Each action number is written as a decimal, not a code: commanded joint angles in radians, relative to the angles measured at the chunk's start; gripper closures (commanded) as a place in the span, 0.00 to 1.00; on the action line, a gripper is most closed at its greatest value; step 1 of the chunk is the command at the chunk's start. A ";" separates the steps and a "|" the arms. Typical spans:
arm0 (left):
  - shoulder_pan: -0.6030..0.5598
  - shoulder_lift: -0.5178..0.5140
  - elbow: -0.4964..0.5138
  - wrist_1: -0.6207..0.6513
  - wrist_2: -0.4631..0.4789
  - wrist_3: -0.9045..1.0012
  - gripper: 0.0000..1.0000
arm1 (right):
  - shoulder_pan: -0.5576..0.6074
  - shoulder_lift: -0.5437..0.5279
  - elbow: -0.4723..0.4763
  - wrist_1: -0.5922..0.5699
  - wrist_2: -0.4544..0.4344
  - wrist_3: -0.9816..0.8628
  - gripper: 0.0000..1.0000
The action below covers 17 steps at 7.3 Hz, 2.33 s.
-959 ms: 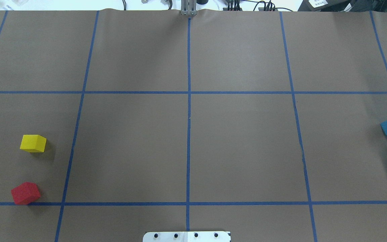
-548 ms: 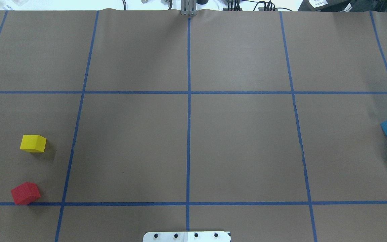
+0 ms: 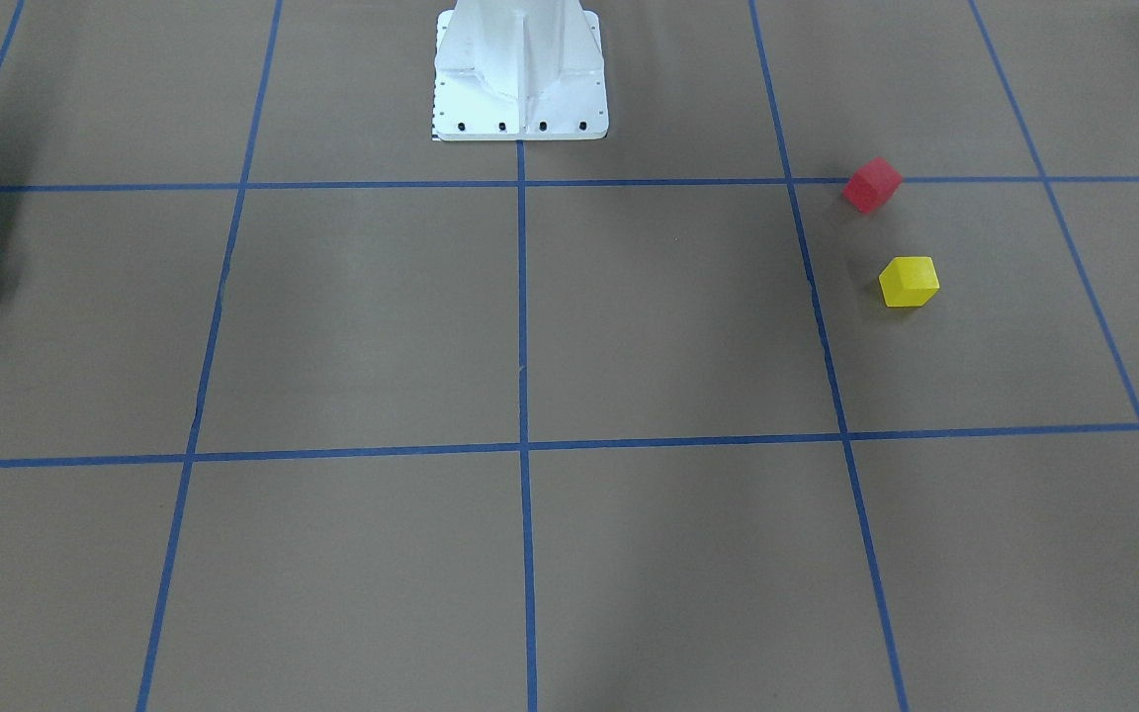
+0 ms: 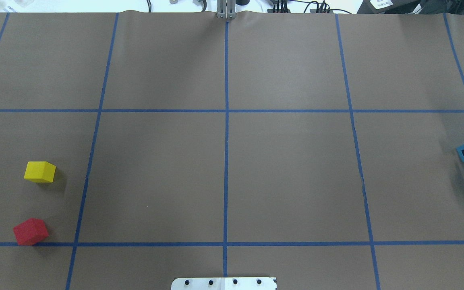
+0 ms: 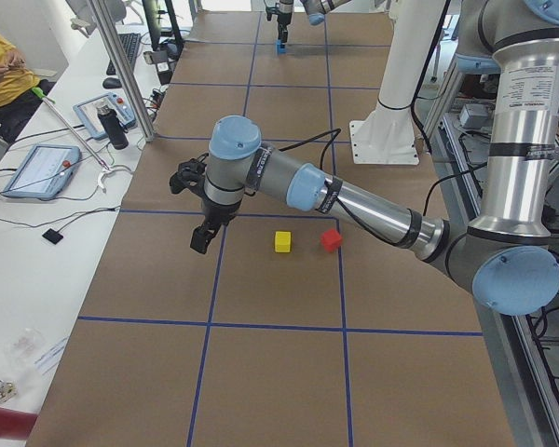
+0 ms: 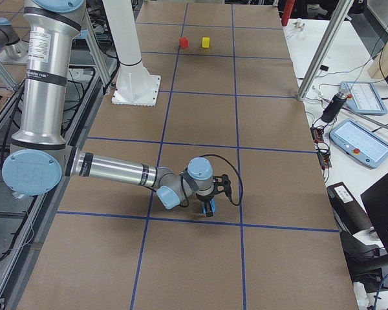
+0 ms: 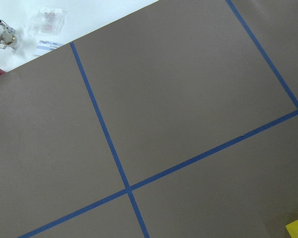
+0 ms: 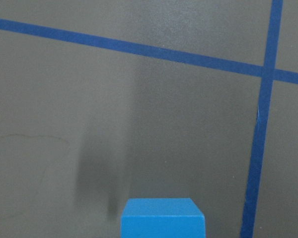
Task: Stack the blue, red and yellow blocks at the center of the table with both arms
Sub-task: 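Grasp the blue cube with the right gripper and lift it, then carry the blue cube to the center grid intersection and lower it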
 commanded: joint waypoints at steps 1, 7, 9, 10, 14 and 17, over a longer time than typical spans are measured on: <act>0.000 0.003 0.000 0.000 0.001 0.001 0.00 | -0.017 0.000 0.011 0.000 -0.013 -0.009 1.00; 0.000 0.010 0.000 0.000 -0.003 0.000 0.00 | -0.058 0.286 0.174 -0.234 0.006 0.167 1.00; 0.000 0.010 0.002 0.000 -0.003 0.000 0.00 | -0.188 0.528 0.198 -0.503 -0.011 0.450 1.00; 0.000 0.010 0.005 0.000 -0.003 0.000 0.00 | -0.271 0.665 0.195 -0.654 -0.081 0.571 1.00; 0.000 0.012 0.015 0.001 -0.003 0.000 0.00 | -0.562 1.045 -0.065 -0.792 -0.336 0.854 1.00; -0.002 0.019 0.014 0.000 -0.003 0.000 0.00 | -0.651 1.046 -0.107 -0.730 -0.385 0.845 0.63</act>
